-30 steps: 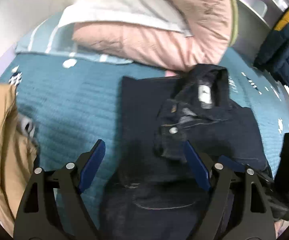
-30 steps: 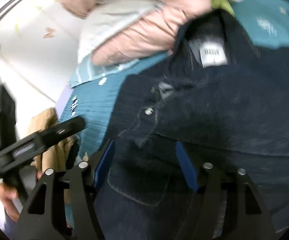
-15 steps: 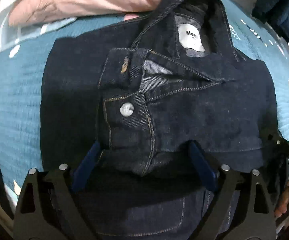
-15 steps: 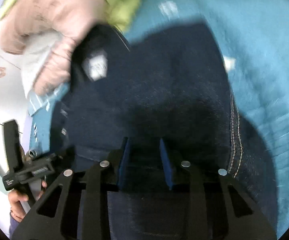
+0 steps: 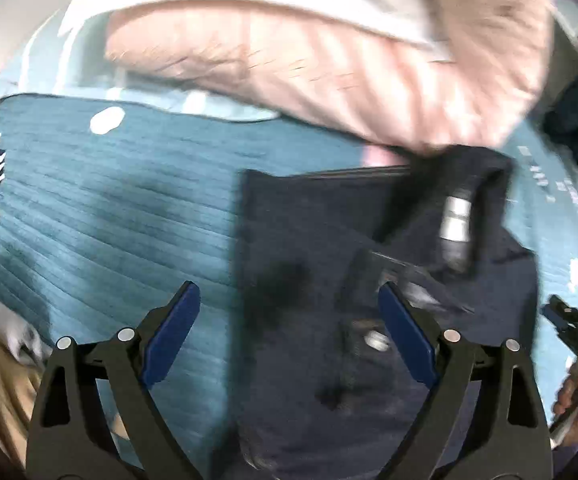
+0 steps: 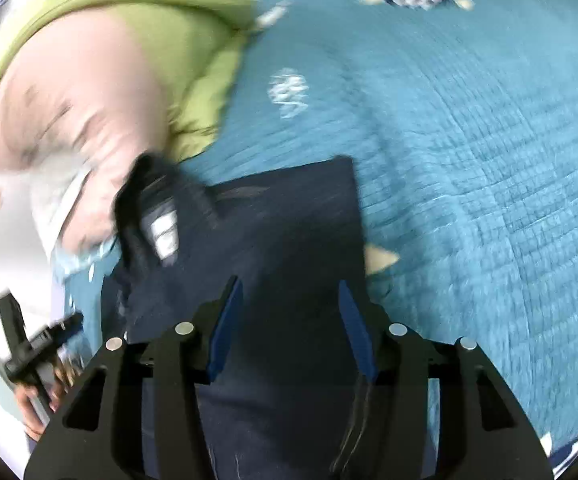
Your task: Fold large clothes
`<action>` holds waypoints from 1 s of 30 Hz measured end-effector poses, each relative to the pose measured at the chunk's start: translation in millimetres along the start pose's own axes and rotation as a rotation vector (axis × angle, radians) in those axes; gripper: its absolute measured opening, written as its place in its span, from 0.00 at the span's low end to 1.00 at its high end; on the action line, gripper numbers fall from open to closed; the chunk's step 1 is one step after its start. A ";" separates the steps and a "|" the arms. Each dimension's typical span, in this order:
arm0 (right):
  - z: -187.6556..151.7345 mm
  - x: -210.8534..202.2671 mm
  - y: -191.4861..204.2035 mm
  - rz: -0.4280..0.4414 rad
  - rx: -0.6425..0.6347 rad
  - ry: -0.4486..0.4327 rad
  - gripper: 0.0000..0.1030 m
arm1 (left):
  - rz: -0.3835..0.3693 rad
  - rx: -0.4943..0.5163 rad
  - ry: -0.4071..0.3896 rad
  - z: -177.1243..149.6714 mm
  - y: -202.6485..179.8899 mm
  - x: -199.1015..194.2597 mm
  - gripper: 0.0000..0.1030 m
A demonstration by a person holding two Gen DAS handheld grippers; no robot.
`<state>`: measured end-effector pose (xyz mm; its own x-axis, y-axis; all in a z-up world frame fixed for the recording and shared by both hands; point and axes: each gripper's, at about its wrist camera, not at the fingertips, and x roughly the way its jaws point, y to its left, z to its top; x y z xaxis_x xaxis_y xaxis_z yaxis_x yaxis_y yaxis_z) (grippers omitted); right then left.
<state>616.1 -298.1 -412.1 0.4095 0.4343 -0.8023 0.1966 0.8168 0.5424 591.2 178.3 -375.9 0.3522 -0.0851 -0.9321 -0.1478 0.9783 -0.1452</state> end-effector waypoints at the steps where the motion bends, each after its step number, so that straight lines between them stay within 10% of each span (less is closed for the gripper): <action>1: 4.5 1.5 -5.2 -0.011 0.015 -0.004 0.46 | 0.009 -0.008 0.012 4.1 3.6 7.9 0.88; 17: 44.7 40.4 -48.1 0.166 0.142 0.033 0.52 | 0.013 0.000 0.072 22.3 6.3 75.4 0.86; 22: 41.7 31.3 -30.5 0.154 0.054 -0.008 0.13 | -0.015 0.040 0.039 32.2 -6.0 66.0 0.18; 30: 22.0 -37.2 7.2 0.256 -0.084 -0.084 0.09 | -0.169 0.057 -0.076 4.9 -10.5 -8.5 0.08</action>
<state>621.9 -316.8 -372.8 0.5093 0.6003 -0.6166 0.0040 0.7148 0.6993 594.3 169.6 -364.8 0.4367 -0.2362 -0.8680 -0.0288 0.9607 -0.2760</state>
